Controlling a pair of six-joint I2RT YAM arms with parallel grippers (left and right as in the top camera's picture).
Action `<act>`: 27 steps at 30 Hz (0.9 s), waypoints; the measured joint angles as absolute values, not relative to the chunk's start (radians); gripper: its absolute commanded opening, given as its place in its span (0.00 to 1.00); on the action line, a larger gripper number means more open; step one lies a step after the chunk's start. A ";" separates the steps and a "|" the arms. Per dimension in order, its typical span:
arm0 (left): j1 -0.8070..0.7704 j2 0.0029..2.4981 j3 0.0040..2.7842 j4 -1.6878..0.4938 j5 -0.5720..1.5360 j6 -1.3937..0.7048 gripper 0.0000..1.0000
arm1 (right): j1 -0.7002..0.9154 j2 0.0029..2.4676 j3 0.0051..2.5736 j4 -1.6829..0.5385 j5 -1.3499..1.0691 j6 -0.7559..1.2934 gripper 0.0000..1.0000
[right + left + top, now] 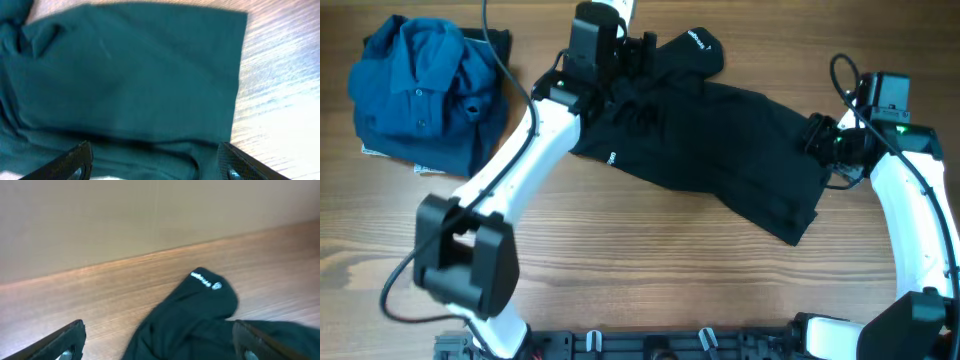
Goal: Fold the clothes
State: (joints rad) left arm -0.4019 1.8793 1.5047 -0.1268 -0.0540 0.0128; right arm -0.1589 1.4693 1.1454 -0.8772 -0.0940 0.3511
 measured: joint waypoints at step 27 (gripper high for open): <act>-0.397 2.373 1.670 -0.035 0.067 0.243 0.93 | -0.159 1.469 1.145 -0.965 -0.131 0.327 0.81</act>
State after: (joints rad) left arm -0.3969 2.3730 1.6695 -0.0345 0.0669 0.2432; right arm -0.1589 1.4693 1.1454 -0.9649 -0.1310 0.3267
